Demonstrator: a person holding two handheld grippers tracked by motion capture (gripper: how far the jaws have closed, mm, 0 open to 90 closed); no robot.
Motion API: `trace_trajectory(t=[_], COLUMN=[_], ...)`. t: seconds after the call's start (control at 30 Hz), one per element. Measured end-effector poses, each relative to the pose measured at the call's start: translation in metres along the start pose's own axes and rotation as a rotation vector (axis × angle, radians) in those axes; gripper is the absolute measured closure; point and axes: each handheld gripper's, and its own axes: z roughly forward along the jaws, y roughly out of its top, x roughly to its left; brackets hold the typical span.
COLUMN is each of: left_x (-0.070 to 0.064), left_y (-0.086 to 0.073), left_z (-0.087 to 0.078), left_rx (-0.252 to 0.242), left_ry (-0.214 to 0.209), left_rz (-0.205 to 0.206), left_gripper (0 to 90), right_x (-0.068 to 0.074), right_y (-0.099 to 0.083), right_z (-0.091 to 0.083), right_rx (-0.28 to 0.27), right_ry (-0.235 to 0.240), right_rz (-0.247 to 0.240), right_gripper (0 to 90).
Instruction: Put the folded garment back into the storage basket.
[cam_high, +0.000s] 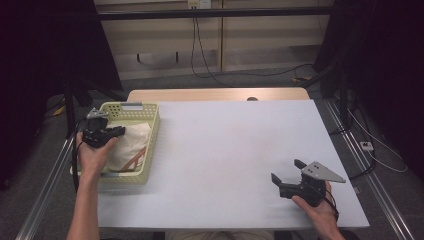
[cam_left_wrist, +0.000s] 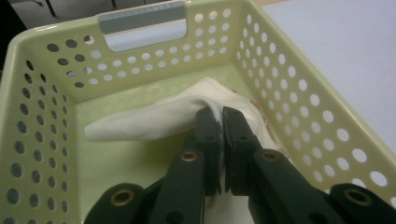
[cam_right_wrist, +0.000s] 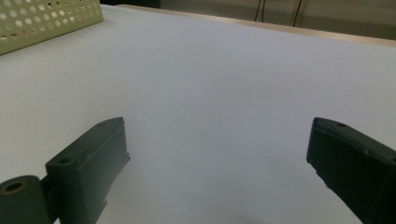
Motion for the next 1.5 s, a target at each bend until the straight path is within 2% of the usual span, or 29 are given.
trace_trajectory(t=[0.17, 0.3, 0.83, 0.93, 0.97, 1.03, 1.2, 1.27, 1.37, 1.5], left_x=[-0.002, 0.0, 0.009, 0.009, 0.01, 0.012, 0.011, 0.011, 0.011, 0.014], left_y=[0.001, 0.001, -0.002, -0.002, -0.002, -0.002, -0.002, -0.001, -0.001, 0.0], left_z=[0.004, 0.005, 0.014, 0.016, 0.016, 0.017, 0.018, 0.019, 0.021, 0.025], left_rx=[-0.011, -0.024, 0.051, 0.065, 0.084, 0.083, 0.096, 0.091, 0.089, 0.111], left_ry=[-0.004, -0.011, 0.04, 0.059, 0.066, 0.063, 0.066, 0.064, 0.059, 0.062], left_rz=[0.005, -0.009, -0.063, -0.069, -0.072, -0.082, -0.071, -0.077, -0.065, -0.06], left_gripper=[86.6, 86.6, 86.4, 86.4, 86.4, 86.4, 86.4, 86.4, 86.4, 86.3], right_x=[0.0, 0.0, 0.0, 0.0, 0.0, 0.0, -0.001, -0.001, 0.0, -0.001], right_y=[0.0, 0.0, 0.0, 0.0, 0.0, 0.0, 0.0, 0.0, 0.0, 0.0], right_z=[0.0, 0.0, 0.0, 0.001, 0.001, 0.001, 0.0, 0.001, 0.001, 0.001], right_rx=[0.004, 0.003, 0.005, 0.007, 0.007, 0.006, 0.004, 0.007, 0.009, 0.007], right_ry=[0.005, 0.003, 0.002, 0.004, 0.004, 0.003, 0.003, 0.005, 0.005, 0.002], right_rz=[-0.002, -0.001, 0.0, 0.001, 0.001, 0.002, 0.0, 0.0, 0.001, 0.0], right_gripper=[5.3, 5.3, 5.3, 5.3, 5.3, 5.3, 5.3, 5.3, 5.3, 5.3])
